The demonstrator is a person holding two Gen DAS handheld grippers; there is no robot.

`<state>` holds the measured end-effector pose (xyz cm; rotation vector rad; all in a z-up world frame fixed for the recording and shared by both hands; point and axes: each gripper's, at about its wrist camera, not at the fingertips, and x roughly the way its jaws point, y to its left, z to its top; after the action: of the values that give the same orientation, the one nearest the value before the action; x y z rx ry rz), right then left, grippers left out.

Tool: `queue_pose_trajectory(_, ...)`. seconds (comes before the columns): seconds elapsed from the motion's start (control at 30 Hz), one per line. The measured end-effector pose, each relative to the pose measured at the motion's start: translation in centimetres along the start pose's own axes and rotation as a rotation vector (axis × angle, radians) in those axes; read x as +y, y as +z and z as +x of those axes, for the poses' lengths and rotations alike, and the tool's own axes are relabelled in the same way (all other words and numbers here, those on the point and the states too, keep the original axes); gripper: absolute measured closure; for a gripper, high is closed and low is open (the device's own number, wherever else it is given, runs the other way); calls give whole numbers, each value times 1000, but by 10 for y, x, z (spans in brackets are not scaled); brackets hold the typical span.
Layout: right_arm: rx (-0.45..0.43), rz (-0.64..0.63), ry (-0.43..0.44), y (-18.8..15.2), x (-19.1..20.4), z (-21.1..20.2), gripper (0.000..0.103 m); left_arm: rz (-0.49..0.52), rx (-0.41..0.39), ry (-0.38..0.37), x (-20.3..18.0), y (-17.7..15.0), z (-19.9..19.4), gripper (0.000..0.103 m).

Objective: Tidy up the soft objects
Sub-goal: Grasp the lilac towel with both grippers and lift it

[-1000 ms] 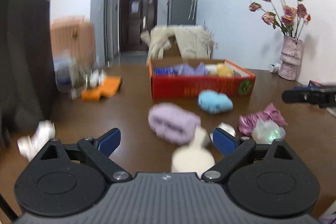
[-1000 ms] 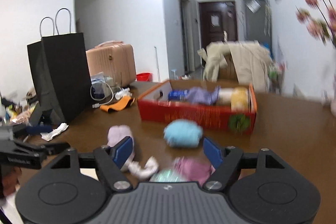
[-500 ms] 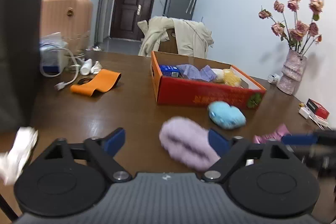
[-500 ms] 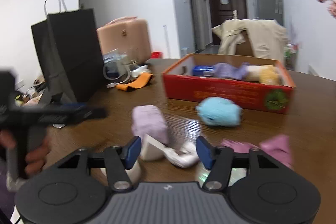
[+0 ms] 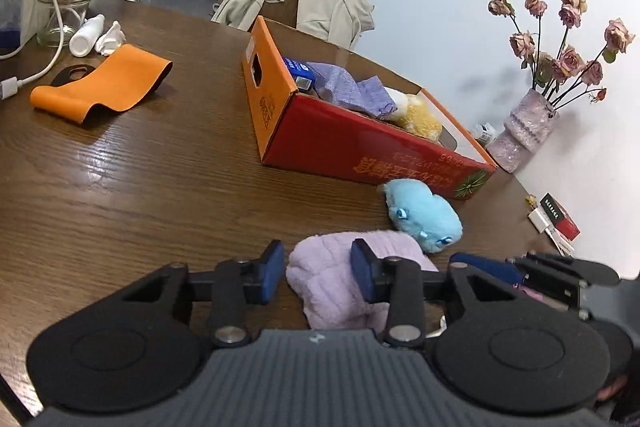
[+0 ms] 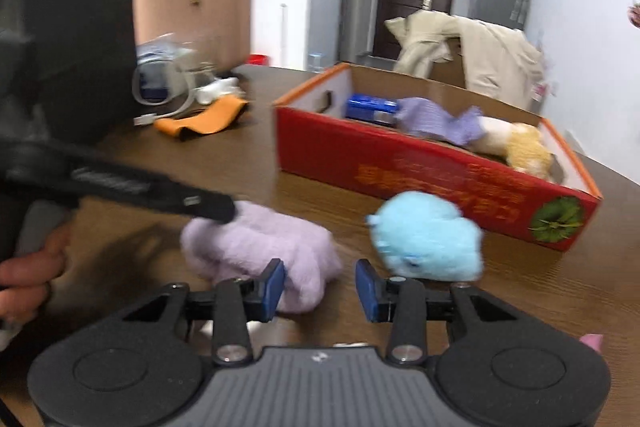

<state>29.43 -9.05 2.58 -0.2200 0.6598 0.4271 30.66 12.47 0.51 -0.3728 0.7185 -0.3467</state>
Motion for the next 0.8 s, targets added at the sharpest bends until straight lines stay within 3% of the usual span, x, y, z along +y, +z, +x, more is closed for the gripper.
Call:
queue_pose_trajectory(0.07, -7, 46, 19, 3, -12, -4, 63, 14, -3, -23, -3, -3, -4, 61)
queue_pose_trajectory(0.17, -32, 171, 135, 8, -27, -8, 49, 15, -18, -25, -5, -5, -11, 47)
queue_pose_trajectory(0.23, -28, 235, 206, 10, -34, -3, 50, 4, -33, -36, -4, -4, -15, 46)
queue_pose_trajectory(0.33, 7, 254, 150, 10, -35, 15, 55, -18, -16, -48, -3, -4, -15, 46)
queue_pose_trajectory(0.4, 26, 302, 178, 7, -39, 26, 59, -27, 6, -56, -4, -6, -12, 46)
queue_pose_trajectory(0.43, 36, 341, 215, 5, -42, 31, 60, -33, 18, -57, -5, -8, -10, 50)
queue_pose_trajectory(0.47, 49, 384, 251, 3, -46, 35, 68, -40, 32, -56, -5, -9, -7, 61)
queue_pose_trajectory(0.5, 58, 426, 282, 1, -50, 39, 78, -43, 34, -40, -6, -10, -7, 64)
queue_pose_trajectory(0.57, 57, 454, 302, -1, -52, 39, 81, -50, 21, -41, -7, -12, -9, 73)
queue_pose_trajectory(0.8, -36, 418, 311, 6, -52, 2, 85, -34, -46, -51, -33, -11, -35, 74)
